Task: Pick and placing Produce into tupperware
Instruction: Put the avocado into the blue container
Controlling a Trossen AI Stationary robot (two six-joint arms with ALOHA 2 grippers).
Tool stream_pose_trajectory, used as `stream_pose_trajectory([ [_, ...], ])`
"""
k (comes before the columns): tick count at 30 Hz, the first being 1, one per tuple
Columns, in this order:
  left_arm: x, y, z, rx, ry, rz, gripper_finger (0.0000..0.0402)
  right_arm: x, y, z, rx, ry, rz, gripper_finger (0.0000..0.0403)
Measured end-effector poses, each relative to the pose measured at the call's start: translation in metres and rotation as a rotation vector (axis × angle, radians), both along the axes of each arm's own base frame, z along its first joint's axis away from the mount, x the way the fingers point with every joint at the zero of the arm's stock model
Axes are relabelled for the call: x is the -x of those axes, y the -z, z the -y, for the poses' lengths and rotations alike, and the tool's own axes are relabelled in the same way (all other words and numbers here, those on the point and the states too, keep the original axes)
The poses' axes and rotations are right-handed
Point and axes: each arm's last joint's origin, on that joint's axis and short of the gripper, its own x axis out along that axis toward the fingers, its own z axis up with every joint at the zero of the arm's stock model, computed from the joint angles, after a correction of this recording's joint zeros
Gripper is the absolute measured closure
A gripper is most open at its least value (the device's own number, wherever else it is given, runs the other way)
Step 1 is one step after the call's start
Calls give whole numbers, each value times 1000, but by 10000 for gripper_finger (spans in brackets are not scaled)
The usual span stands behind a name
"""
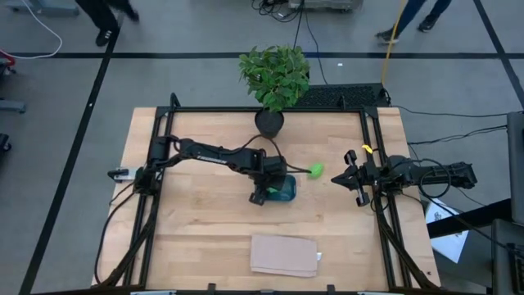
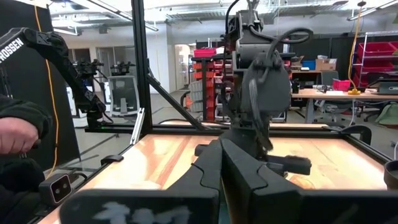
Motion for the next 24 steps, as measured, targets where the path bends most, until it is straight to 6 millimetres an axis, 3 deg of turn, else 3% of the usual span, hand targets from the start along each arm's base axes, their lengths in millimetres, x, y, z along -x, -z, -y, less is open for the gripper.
stream_pose_trajectory([
  [12, 7, 17, 0, 9, 38, -12, 160, 0, 0, 0, 7, 1, 1, 403],
  [24, 5, 17, 1, 41, 4, 17, 146, 0, 0, 0, 7, 1, 1, 403],
])
